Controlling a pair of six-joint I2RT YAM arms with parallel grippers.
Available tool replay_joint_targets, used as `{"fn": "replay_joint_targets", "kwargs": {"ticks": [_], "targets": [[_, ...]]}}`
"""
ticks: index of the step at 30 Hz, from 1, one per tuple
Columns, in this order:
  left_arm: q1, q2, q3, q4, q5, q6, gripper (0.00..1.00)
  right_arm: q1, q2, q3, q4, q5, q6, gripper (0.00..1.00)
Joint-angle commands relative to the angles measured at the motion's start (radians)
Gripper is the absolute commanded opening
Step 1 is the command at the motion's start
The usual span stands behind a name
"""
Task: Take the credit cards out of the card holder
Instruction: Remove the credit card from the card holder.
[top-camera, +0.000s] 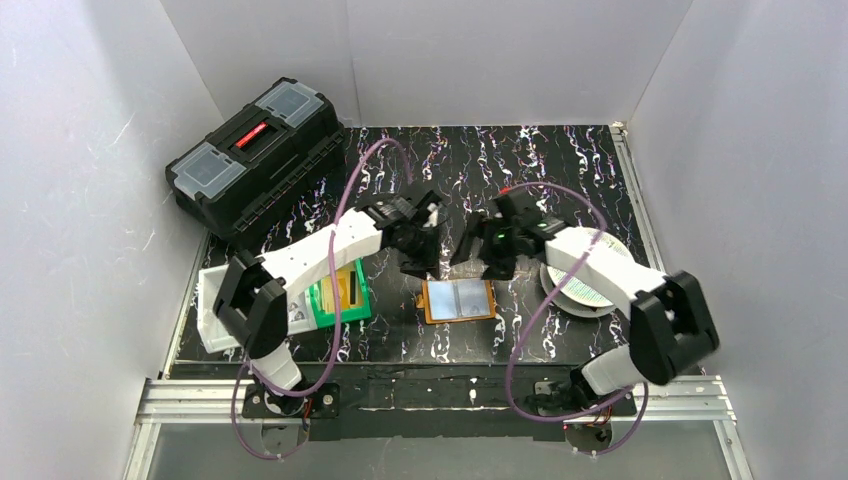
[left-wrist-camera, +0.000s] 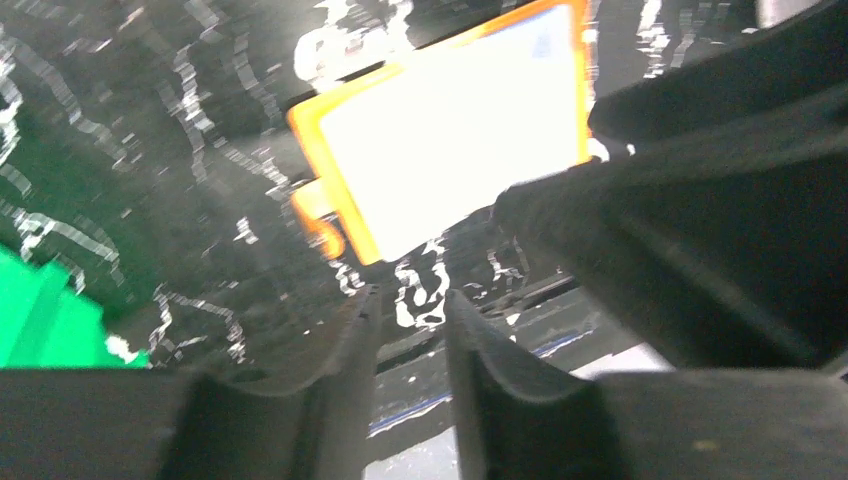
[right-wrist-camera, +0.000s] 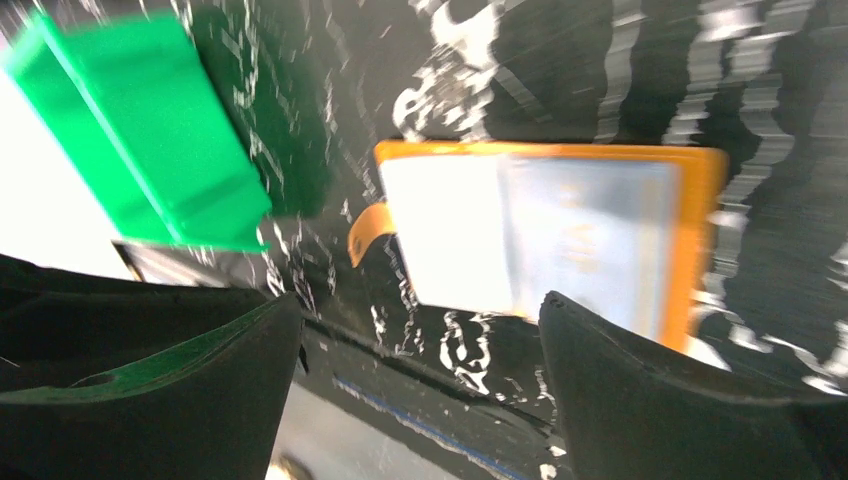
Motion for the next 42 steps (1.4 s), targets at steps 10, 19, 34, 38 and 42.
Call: {"fn": "replay_joint_targets", "kwargs": {"ticks": [10,19,34,38,42], "targets": [[-0.24,0.402,0.423,-0.103,-0.22,0.103,0.57,-0.337,-0.317,-0.285,-0.144,0.092,-0.024,0.98],[-0.283,0.535,0.477,-0.137,-0.272,0.138,0.58,-0.359,-0.362,-0.342,-0.139,0.071,-0.017,0.99],[-0.279,0.622,0.334,-0.103,-0.299,0.117,0.45,-0.358,-0.338,-0.343,-0.124,0.054,-0.031,0.98],[-0.249,0.622,0.26,-0.061,-0.271,0.104,0.32,-0.353,-0.325,-0.348,-0.112,0.045,-0.031,0.98],[-0.218,0.6,0.206,-0.014,-0.217,0.096,0.17,-0.336,-0.308,-0.343,-0.097,0.026,-0.034,0.98]]}}
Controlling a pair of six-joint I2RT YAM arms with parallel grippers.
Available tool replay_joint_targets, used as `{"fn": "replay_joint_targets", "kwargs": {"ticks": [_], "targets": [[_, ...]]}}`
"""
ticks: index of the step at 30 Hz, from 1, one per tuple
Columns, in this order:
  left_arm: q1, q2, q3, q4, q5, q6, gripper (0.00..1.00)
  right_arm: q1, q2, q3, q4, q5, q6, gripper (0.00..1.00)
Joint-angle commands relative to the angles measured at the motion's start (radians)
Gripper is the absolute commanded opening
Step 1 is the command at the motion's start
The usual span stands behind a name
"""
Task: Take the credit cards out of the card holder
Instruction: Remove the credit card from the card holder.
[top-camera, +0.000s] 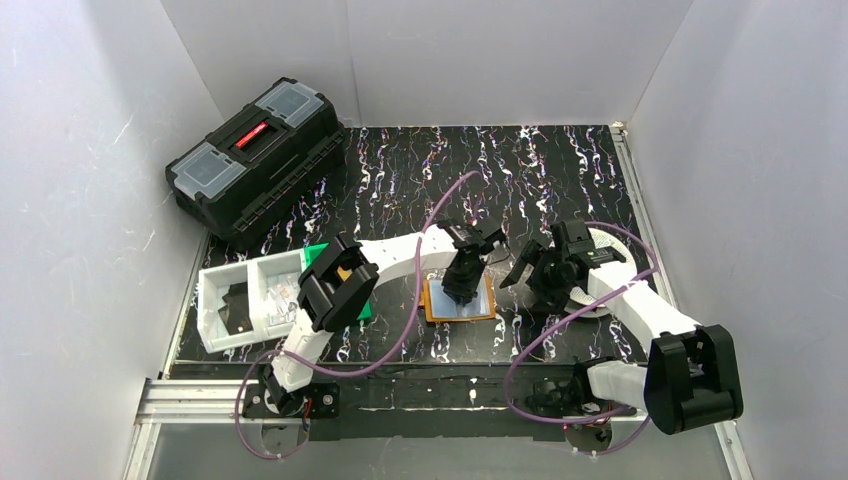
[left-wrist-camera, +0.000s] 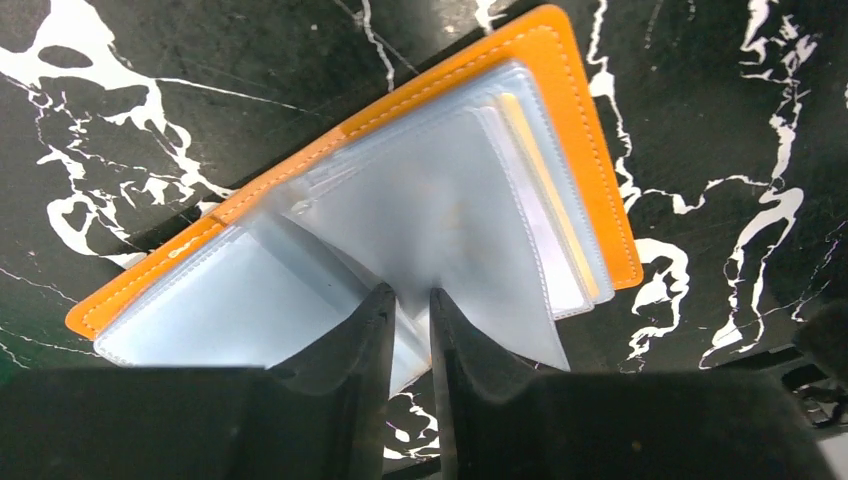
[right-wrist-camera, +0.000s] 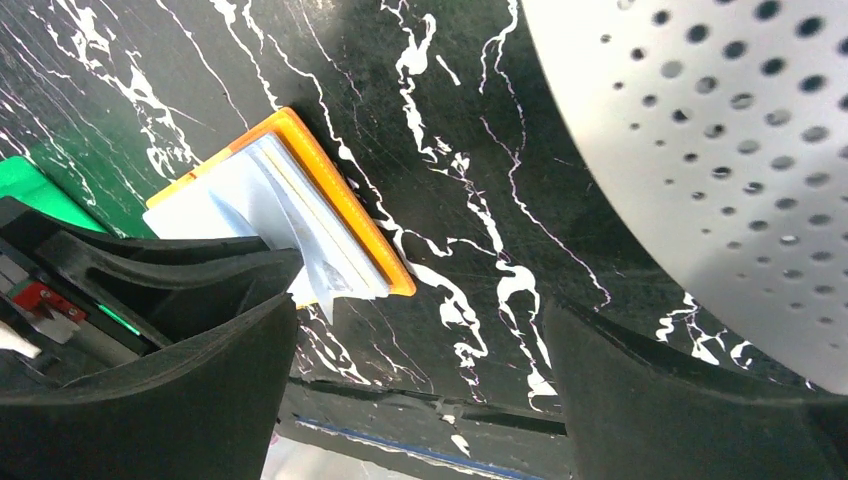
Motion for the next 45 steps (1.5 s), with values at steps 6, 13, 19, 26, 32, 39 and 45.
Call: {"fn": "replay_joint_targets", "kwargs": {"ticks": [6,13,19,26,32,39,45], "targets": [[0.073,0.069,-0.191,0.075,0.073,-0.005,0.09,0.106,0.053,0.03,0.091,-0.086,-0.004,0.94],[0.09,0.054,-0.226,0.11,0.122,-0.012,0.06,0.198,0.113,0.051,0.177,-0.146,0.053,0.67],[0.093,0.047,-0.23,0.114,0.129,-0.011,0.06,0.231,0.199,0.078,0.224,-0.167,0.071,0.5],[0.095,0.026,-0.238,0.122,0.137,-0.005,0.06,0.245,0.284,0.101,0.27,-0.179,0.085,0.37],[0.096,-0.015,-0.238,0.118,0.134,-0.003,0.11,0.251,0.328,0.115,0.271,-0.176,0.086,0.09],[0.111,-0.129,-0.211,0.072,0.098,-0.025,0.34,0.258,0.303,0.129,0.245,-0.147,0.064,0.01],[0.152,-0.229,-0.213,-0.038,-0.053,-0.097,0.38,0.282,0.276,0.141,0.229,-0.127,0.048,0.01]]}}
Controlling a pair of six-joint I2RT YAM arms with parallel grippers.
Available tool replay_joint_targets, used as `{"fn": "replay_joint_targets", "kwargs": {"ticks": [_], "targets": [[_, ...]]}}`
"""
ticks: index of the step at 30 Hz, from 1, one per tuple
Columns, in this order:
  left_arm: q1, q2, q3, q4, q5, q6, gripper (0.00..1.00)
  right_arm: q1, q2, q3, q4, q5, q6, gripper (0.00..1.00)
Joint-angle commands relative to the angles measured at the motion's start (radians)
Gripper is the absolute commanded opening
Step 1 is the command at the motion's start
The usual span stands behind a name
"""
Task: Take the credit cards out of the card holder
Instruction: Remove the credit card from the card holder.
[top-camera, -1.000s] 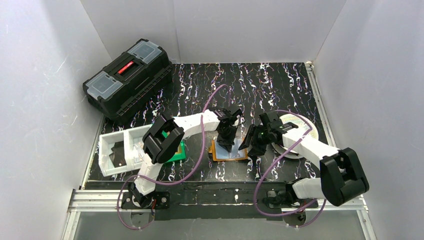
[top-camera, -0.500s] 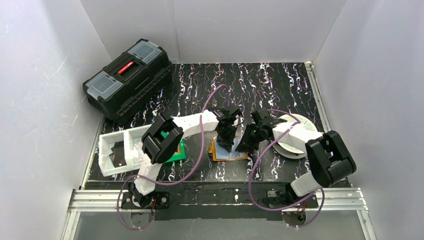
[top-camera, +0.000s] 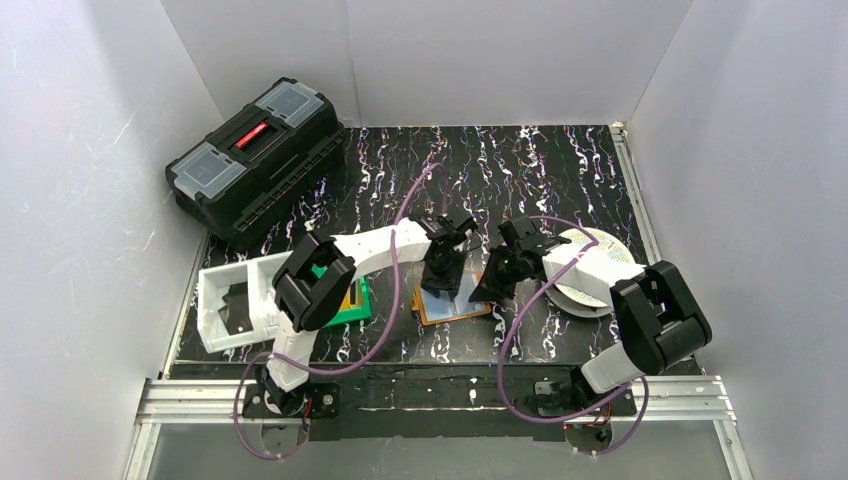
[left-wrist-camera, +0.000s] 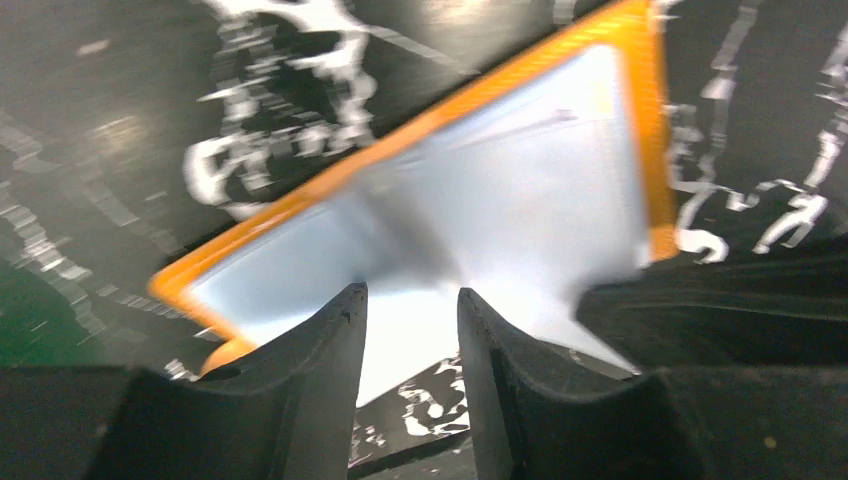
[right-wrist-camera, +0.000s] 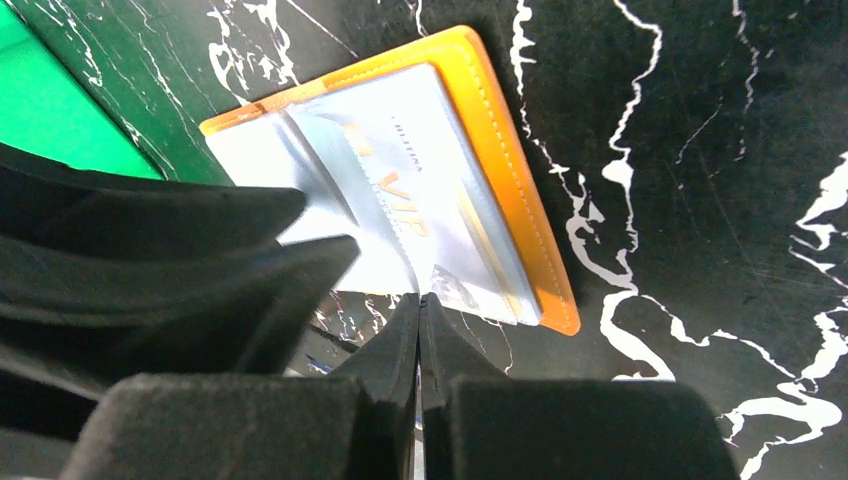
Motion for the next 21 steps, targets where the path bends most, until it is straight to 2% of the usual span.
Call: {"fn": "replay_joint_targets", "kwargs": {"ticks": [1,9,11,14,18,21], "targets": [[0.049,-0.118,-0.048,-0.142,-0.183,-0.048,0.38,0.03,-0.043,0.054,-0.018,0.027,-0.026,0.01],[0.1,-0.219,-0.19,-0.112,-0.193,-0.064,0.34,0.11,-0.008,0.138,-0.046,0.064,-0.056,0.01],[0.112,-0.228,-0.209,-0.106,-0.188,-0.06,0.27,0.132,0.012,0.166,-0.049,0.067,-0.066,0.05],[0.125,-0.245,-0.222,-0.102,-0.185,-0.052,0.24,0.159,0.054,0.199,-0.049,0.057,-0.072,0.1],[0.138,-0.276,-0.226,-0.109,-0.186,-0.042,0.22,0.193,0.108,0.234,-0.044,0.045,-0.076,0.2],[0.15,-0.299,-0.228,-0.118,-0.187,-0.038,0.22,0.213,0.144,0.256,-0.048,0.043,-0.079,0.33]]}}
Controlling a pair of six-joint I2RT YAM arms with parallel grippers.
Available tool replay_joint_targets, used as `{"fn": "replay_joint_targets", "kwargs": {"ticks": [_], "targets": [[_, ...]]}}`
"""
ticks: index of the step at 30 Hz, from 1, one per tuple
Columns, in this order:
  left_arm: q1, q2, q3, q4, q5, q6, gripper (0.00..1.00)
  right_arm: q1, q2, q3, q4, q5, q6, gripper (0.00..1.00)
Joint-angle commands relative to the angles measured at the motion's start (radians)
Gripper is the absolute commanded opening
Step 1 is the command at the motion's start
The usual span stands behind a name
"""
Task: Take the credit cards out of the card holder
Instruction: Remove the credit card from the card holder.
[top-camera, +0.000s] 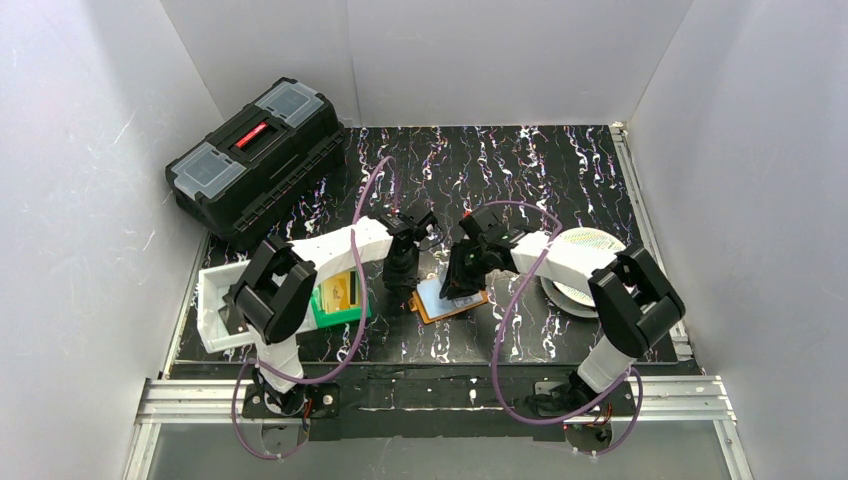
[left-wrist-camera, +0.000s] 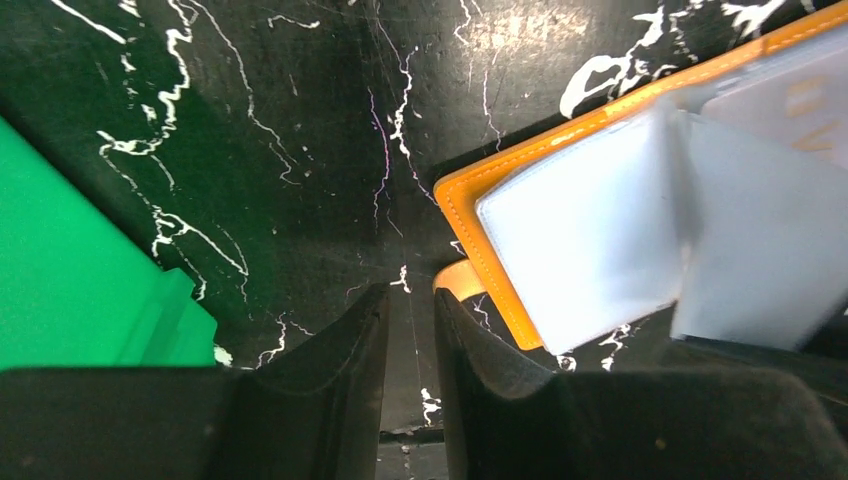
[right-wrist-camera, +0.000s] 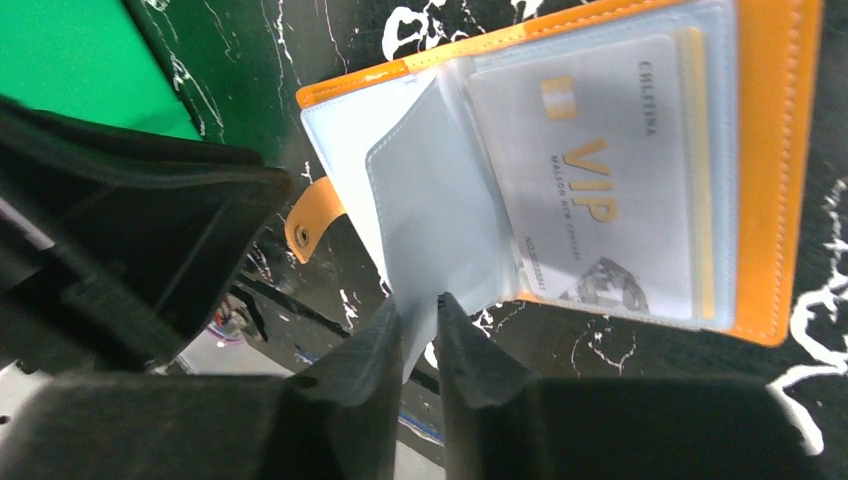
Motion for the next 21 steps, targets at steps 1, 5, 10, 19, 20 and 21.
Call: {"fn": "replay_joint_targets", "kwargs": {"ticks": [1,5,10,19,20,21], "targets": [[0.018,-0.096,-0.007,-0.027,-0.024,0.013,0.22,0.03,0.042,0.059,-0.008,-0.011,-0.02,0.4],[0.025,-0.129,-0.008,-0.035,-0.016,0.012,0.22,0.044,0.077,0.079,0.0,-0.024,-0.017,0.54],[0.029,-0.167,0.005,-0.057,-0.019,0.013,0.22,0.06,0.094,0.094,0.012,-0.028,-0.008,0.7],[0.032,-0.219,0.063,-0.082,0.024,0.021,0.22,0.062,0.102,0.104,0.009,-0.015,0.003,0.84],[0.032,-0.218,0.065,-0.071,0.049,0.016,0.22,0.06,0.084,0.105,-0.003,0.003,0.001,0.84],[0.032,-0.216,0.067,-0.059,0.072,0.008,0.22,0.057,0.061,0.105,-0.016,0.024,-0.002,0.85]]}}
